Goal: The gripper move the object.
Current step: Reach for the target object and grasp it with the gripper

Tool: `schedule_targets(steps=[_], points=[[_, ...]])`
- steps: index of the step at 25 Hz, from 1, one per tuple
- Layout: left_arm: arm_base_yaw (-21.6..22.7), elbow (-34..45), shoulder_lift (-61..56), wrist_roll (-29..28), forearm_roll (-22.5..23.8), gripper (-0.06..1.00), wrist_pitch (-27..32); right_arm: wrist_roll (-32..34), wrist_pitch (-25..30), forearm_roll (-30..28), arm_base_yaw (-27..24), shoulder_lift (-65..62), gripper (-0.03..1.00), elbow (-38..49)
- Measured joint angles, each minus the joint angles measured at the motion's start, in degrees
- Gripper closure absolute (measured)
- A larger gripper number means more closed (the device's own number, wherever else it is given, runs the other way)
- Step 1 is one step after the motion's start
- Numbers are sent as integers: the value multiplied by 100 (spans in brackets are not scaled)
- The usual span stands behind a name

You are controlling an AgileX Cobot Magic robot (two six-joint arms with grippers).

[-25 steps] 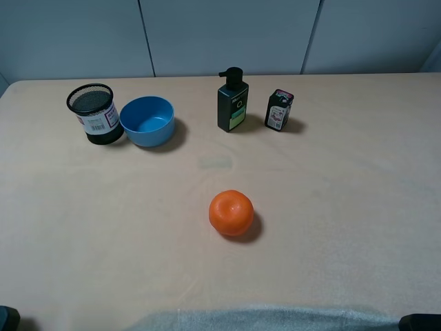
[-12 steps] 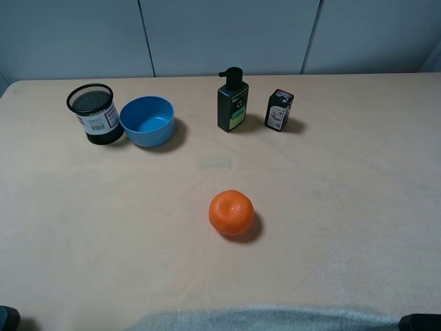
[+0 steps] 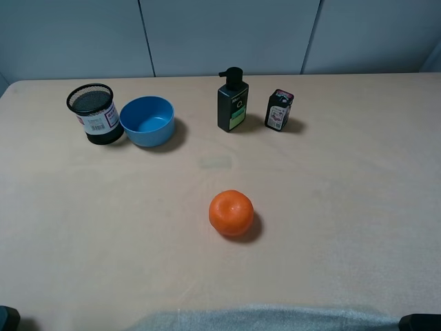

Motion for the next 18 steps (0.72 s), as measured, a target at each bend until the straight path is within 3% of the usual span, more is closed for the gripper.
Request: schedule_targets(steps=[5,16,18], points=[[0,0,0,0,0,15,0,0,113,238,0,1000,27,-340],[0,0,0,0,0,15,0,-772,144,649,0,2748,27,-392],[0,0,0,0,0,15,0,-835,89,690,184,2915,27,-392]])
